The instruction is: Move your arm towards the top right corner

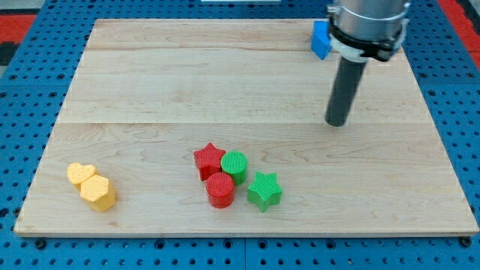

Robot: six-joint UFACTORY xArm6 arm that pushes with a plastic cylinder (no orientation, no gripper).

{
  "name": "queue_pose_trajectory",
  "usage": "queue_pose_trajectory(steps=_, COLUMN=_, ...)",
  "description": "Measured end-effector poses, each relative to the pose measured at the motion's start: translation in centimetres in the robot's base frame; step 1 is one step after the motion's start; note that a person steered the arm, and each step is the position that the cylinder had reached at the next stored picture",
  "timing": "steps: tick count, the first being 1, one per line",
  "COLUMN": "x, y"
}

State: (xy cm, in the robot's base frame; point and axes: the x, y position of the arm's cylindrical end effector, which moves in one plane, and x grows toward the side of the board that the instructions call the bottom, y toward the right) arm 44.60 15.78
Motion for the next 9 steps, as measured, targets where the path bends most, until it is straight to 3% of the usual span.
queue_pose_trajectory(steps=2, x=-6.4, y=11.6)
queue_pose_trajectory(steps=4, x=-20.9, y=9.6)
queue_pose_trajectory(steps=7, x=-25.4, y=9.5)
queue_pose_trajectory(steps=9, x=-25.5, y=9.0)
